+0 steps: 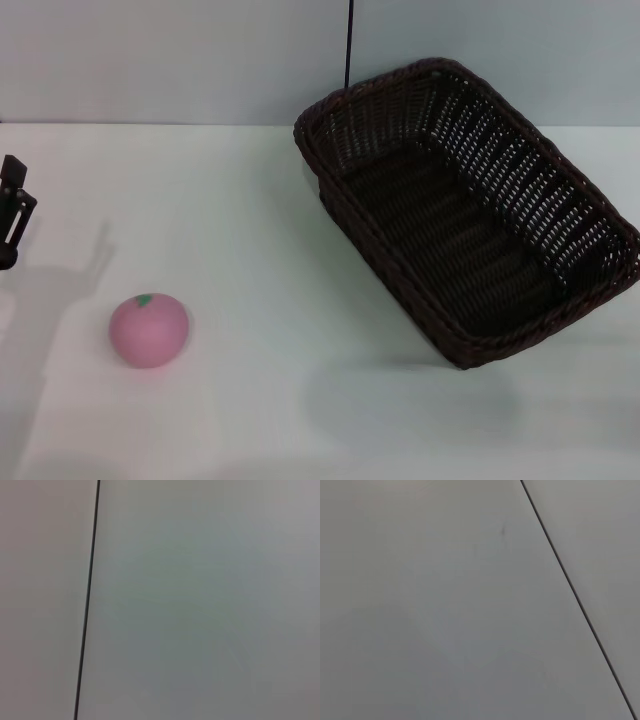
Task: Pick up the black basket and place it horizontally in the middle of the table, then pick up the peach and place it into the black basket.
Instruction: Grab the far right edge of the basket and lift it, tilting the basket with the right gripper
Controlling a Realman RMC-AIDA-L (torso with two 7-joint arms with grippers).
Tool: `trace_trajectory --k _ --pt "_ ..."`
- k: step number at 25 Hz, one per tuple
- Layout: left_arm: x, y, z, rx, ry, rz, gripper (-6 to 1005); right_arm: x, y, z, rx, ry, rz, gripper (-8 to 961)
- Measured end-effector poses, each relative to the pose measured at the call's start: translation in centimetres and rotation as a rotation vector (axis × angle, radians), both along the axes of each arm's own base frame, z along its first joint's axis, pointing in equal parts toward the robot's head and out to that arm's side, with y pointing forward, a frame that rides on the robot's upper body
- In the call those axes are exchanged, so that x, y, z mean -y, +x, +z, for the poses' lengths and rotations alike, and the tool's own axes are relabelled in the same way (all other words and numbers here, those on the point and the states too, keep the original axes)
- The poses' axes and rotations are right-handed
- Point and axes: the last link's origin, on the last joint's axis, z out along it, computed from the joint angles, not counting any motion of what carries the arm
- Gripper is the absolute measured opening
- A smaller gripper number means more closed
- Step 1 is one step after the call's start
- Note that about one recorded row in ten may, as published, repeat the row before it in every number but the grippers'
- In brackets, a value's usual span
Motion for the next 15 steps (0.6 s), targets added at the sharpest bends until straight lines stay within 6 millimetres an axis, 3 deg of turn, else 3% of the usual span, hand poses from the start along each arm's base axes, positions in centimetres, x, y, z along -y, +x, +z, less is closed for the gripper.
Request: trace_trajectory --k 7,15 --pt "0.0 0.0 0.1 -0.003 0.005 -0.002 856 0.2 0.2 0.3 -0.002 -0.002 -0.002 592" --pt "0.6 -0.4 0.2 -0.011 0.0 0.009 855 0.8 1.2 2.9 -0.008 -0.05 0.045 579"
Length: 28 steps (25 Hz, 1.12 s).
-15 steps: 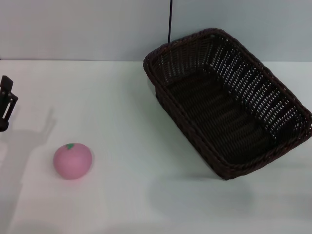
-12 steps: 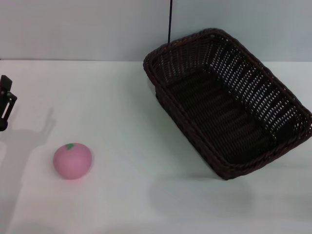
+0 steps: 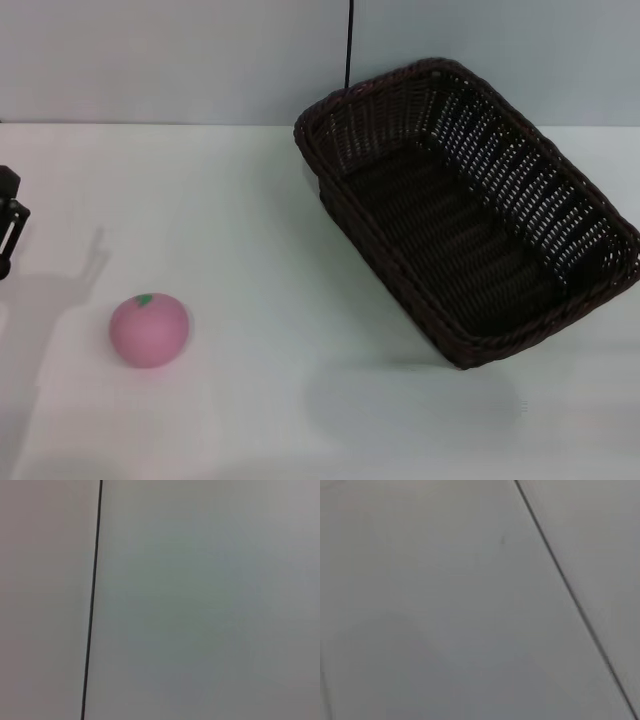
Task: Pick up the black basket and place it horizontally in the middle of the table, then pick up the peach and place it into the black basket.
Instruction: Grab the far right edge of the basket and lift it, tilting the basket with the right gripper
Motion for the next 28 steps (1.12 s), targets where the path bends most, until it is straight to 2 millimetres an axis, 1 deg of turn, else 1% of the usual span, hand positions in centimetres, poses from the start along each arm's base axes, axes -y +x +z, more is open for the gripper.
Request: trace_trajectory --k 1,2,5,6,7,8,10,11,12,14,17,19,21,24,25,26,27,28 --pt "0.1 -0.1 0.0 -0.001 -0.001 0.002 855 0.2 0.2 1.4 -0.001 -0.052 0.03 577" --pt "0.2 -0.1 0.0 0.0 -0.001 0.005 855 0.2 0.2 1.4 -0.001 -0.052 0.03 575" --pt "0.3 -0.2 0.1 0.002 0.0 0.006 855 0.4 0.3 4.2 -0.007 -0.154 0.061 570" --pt "0.4 -0.3 0.1 0.006 0.001 0.007 855 0.0 -0.1 6.3 -0.008 -0.275 0.058 569" --pt "0.4 -0.3 0.2 0.009 -0.002 0.009 855 0.0 -0.1 6.3 -0.008 -0.275 0.058 567" --pt "0.3 -0.3 0.2 0.006 -0.003 0.006 855 -0.3 -0.4 7.2 0.002 -0.333 0.049 565" --pt "0.3 -0.3 0.2 0.004 -0.003 0.002 855 -1.5 -1.5 9.1 0.023 -0.492 0.004 562" --pt "0.3 -0.2 0.3 0.003 0.0 -0.003 855 -2.7 -2.8 10.5 0.059 -0.63 -0.062 560" --pt "0.3 -0.2 0.3 0.003 0.002 -0.004 855 -2.7 -2.8 10.5 0.059 -0.63 -0.062 558" --pt "0.5 -0.2 0.3 0.004 0.002 -0.005 854 -4.1 -4.2 11.7 0.117 -0.751 -0.147 555" --pt "0.7 -0.2 0.3 0.004 0.005 -0.007 854 -6.3 -5.7 12.9 0.165 -0.9 -0.263 550" --pt "1.0 -0.2 0.3 0.004 0.007 -0.01 854 -8.1 -6.8 13.3 0.189 -0.995 -0.301 547" --pt "1.6 -0.2 0.3 0.003 0.005 -0.015 854 -9.8 -7.7 13.2 0.219 -1.078 -0.324 543" --pt "1.8 -0.3 0.3 0.002 0.0 -0.013 854 -12.4 -8.7 11.8 0.269 -1.193 -0.367 538" --pt "1.8 -0.3 0.3 0.002 0.0 -0.013 854 -13.2 -9.0 11.2 0.282 -1.207 -0.373 536" --pt "2.0 -0.3 0.2 0.002 -0.001 -0.011 854 -14.7 -9.6 9.6 0.303 -1.229 -0.374 535" --pt "2.0 -0.3 0.2 0.002 -0.001 -0.011 854 -14.7 -9.6 9.6 0.303 -1.229 -0.374 533" --pt "2.4 -0.4 0.2 0.003 -0.001 -0.009 854 -15.3 -9.8 8.8 0.311 -1.235 -0.373 531"
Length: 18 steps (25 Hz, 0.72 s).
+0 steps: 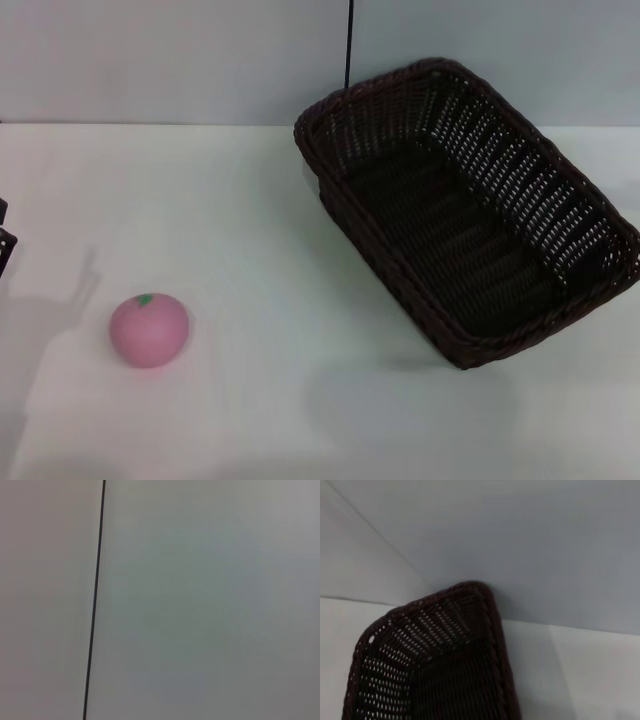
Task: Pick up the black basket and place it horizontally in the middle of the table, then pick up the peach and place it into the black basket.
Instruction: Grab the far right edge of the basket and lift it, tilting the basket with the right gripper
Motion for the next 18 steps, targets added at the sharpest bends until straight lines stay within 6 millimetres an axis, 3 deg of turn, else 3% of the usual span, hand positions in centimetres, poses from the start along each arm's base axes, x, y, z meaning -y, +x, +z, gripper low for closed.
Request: trace_trajectory --k 5,6,13,18 --pt "0.6 0.0 0.1 0.0 0.008 -0.007 853 -2.5 -0.9 -5.5 0.061 -0.058 0.025 523" --pt "0.7 0.0 0.2 0.001 0.012 -0.009 853 -2.5 -0.9 -5.5 0.061 -0.058 0.025 521" --pt "1.0 0.0 0.3 0.001 0.017 -0.01 853 -3.6 -1.7 -10.4 0.1 -0.059 0.074 509" --pt "0.9 0.0 0.3 -0.002 0.019 -0.012 853 -3.7 -1.3 -11.9 0.114 -0.067 0.075 501"
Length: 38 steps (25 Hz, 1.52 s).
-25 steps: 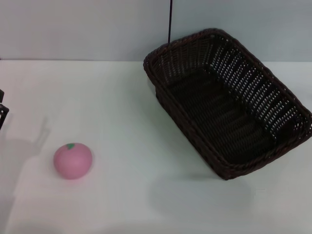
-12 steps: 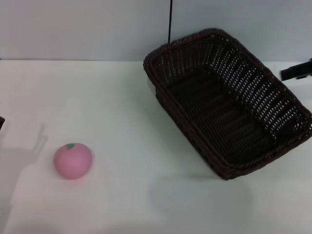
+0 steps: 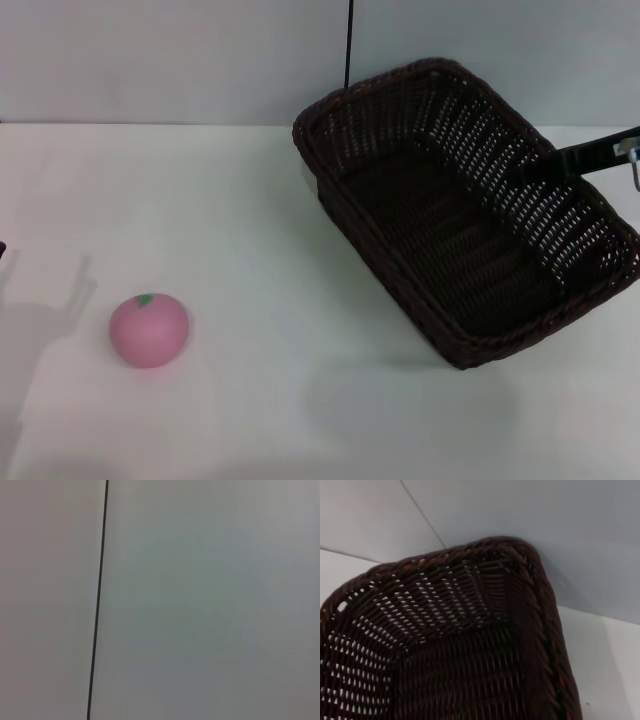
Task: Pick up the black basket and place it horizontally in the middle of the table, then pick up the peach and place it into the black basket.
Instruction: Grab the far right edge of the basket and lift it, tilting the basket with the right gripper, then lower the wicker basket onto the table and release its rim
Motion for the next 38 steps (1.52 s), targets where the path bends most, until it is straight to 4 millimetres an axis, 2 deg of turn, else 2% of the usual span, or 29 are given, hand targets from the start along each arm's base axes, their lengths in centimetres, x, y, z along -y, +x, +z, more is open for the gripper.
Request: trace_trajectory --k 10,13,21,27,30,32,33,38 --pt "-0.1 0.0 0.0 -0.003 0.0 -0.001 852 0.3 0.1 -0.8 0.003 -0.002 0.022 484" --pt "-0.1 0.0 0.0 -0.002 0.0 -0.001 852 0.4 0.0 -0.9 0.002 -0.009 0.026 245" --pt "0.1 -0.1 0.1 -0.001 0.003 0.0 852 0.8 -0.9 0.2 0.024 -0.022 0.083 178" --pt "0.2 -0.1 0.1 -0.003 0.004 0.004 851 1.9 -2.9 1.9 0.098 -0.083 0.244 147" --pt "0.2 -0.1 0.1 -0.004 0.005 0.005 851 2.6 -4.0 2.6 0.128 -0.156 0.366 149" --pt "0.2 -0.1 0.1 -0.004 0.005 0.004 851 3.2 -5.0 2.8 0.162 -0.221 0.514 151" --pt "0.2 -0.1 0.1 -0.004 0.005 0.004 851 3.2 -5.0 2.8 0.162 -0.221 0.514 152" --pt "0.3 -0.1 0.1 -0.01 0.005 0.006 851 3.5 -6.5 2.4 0.208 -0.315 0.79 156"
